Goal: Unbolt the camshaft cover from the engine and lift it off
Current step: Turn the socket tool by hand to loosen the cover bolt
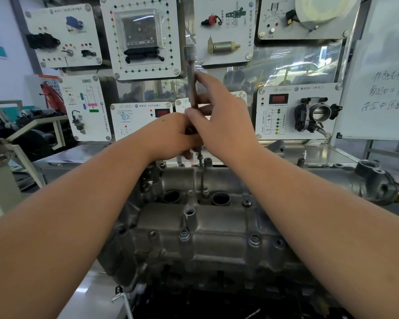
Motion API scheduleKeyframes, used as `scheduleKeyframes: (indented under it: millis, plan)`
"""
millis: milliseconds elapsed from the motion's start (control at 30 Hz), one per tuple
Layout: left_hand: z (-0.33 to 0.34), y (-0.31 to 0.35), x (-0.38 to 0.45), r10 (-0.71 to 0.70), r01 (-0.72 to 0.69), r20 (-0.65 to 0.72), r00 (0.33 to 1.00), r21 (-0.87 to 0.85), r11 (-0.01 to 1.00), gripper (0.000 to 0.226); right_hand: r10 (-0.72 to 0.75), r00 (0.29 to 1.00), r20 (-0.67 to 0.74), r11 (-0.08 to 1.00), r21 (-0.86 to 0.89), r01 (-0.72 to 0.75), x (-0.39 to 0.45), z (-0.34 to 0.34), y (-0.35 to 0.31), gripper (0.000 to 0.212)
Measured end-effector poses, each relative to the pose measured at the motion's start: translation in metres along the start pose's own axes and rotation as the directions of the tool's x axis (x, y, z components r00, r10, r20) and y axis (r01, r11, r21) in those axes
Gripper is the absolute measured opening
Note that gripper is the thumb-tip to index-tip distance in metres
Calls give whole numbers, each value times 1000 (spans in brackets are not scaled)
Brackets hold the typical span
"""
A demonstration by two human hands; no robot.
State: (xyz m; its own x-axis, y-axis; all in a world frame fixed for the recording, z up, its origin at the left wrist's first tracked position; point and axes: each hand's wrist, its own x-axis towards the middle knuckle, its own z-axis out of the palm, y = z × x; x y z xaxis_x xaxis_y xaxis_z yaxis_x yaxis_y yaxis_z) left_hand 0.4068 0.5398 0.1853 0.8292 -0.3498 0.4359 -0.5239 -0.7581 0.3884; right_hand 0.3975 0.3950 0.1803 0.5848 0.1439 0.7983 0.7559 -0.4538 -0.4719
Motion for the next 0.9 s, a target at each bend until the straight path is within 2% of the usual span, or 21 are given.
scheduleKeyframes:
  millis: [133,333,467,567,733,900]
  plan:
    - [2,0,1,12,-11,-20,1000,23,1000,22,5,1000,-15,1000,2,-5,3,2,1,51]
    - [0,1,-2,13,-13,26,1000,-3,1000,22,15,1000,-26,1000,20,-14,2,1,4,61]
    - [2,2,-1,30,-30,5,1000,40,999,22,1,1000,-16,1000,-3,-1,3,2,5,50]
    - [1,0,-1,25,-25,8,1000,7,1000,23,-10,1000,1,999,-35,10,5,1,5,41]
    - [1,1,-2,26,-26,10,1000,28,999,24,8,1000,26,1000,-21,-8,3,0,5,55]
    - [2,0,0,42,-42,-15,999,36,998,21,-5,1000,-19,1000,-21,5,4,1,4,29]
